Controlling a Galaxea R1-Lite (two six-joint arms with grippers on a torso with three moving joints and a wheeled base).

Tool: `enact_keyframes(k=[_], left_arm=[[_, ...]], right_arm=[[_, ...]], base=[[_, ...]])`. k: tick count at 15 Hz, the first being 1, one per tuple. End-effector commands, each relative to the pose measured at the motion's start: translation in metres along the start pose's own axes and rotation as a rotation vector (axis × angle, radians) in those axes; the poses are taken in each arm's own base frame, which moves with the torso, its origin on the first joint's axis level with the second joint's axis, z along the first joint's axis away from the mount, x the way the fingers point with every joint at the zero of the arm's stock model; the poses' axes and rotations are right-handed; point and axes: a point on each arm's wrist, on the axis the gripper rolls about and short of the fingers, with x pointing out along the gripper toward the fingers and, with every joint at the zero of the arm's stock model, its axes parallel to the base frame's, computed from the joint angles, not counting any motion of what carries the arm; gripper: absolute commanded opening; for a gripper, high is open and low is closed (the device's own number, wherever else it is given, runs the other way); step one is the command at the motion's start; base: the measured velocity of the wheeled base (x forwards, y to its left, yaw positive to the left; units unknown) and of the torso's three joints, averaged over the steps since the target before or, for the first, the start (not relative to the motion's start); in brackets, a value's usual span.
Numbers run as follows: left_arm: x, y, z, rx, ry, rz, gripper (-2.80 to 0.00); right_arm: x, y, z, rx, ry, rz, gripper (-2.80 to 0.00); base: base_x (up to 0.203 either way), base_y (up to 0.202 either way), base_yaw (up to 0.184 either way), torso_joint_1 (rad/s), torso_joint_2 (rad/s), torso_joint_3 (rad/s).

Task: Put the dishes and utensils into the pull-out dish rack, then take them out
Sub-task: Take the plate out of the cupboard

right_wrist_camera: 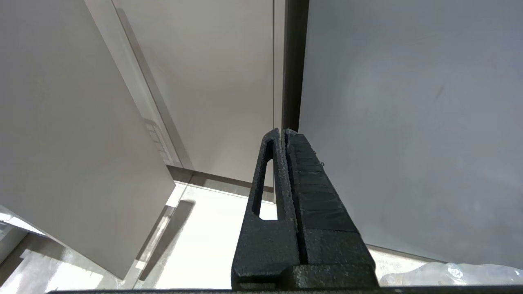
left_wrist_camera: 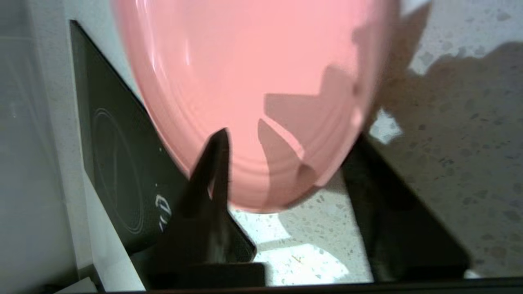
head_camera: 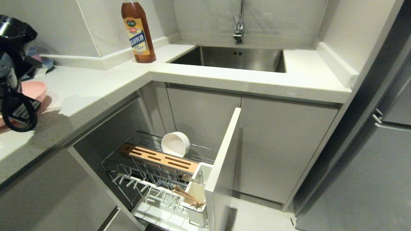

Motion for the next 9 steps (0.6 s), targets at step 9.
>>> enact_keyframes(k=[9], left_arm=[[-0.047, 0.02, -0.022, -0.056, -0.173, -0.129, 0.0]], right_arm=[[0.0, 0.0, -0.001, 0.0, 0.002, 0.0, -2.8]], base=[[0.0, 0.0, 0.0, 0.0, 0.0, 0.0]])
